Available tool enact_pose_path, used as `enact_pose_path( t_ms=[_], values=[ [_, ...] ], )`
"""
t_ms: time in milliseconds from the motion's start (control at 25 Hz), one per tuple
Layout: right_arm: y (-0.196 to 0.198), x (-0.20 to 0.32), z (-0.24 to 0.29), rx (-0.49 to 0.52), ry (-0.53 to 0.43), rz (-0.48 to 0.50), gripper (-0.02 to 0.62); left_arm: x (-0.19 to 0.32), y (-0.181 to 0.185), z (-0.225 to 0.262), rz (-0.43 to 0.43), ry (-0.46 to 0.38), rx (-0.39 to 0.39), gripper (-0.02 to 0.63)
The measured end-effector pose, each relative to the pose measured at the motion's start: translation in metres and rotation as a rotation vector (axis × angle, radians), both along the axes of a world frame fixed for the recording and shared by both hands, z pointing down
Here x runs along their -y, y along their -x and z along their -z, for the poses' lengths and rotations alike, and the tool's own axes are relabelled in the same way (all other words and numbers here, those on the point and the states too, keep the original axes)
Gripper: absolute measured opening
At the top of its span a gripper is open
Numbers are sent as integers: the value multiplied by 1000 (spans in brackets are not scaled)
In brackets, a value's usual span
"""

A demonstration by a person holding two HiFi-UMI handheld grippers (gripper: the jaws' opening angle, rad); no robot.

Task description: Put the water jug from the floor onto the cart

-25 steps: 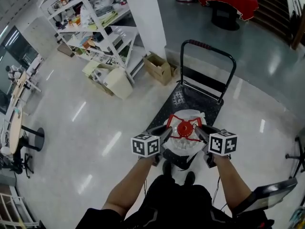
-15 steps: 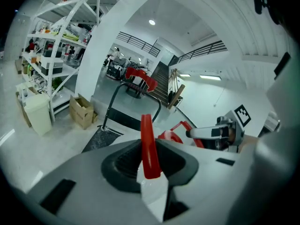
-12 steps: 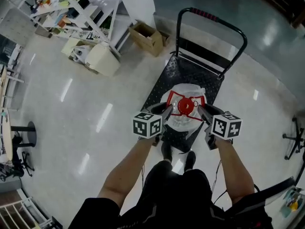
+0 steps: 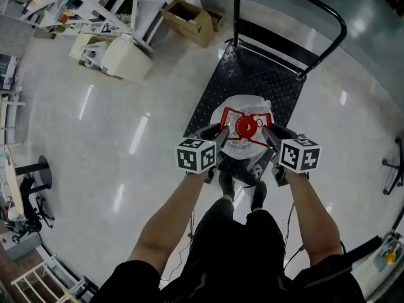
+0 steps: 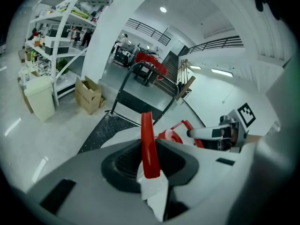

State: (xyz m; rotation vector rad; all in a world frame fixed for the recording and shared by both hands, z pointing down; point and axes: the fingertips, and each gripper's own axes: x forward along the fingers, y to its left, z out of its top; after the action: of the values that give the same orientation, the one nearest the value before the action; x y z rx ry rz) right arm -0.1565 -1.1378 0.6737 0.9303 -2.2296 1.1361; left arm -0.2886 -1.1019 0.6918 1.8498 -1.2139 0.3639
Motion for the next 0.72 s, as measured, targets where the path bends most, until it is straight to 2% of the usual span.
enact_pose_path(
  t_ms=[280,480,600,720],
  values=[
    [0,-7,-46,-18,74,-25,100,-7,1,-43,-5,75,7,83],
    [-2,-6,-56,3,82,-43,100,-5,9,-52,24,57,5,83],
    [-9,-6,-64,-29,89,-39,100,-10,10,-62,8,65,25,83],
    [-14,-12,-72,-92,93,-25,100,-17,10,-62,17,62,0,83]
  ],
)
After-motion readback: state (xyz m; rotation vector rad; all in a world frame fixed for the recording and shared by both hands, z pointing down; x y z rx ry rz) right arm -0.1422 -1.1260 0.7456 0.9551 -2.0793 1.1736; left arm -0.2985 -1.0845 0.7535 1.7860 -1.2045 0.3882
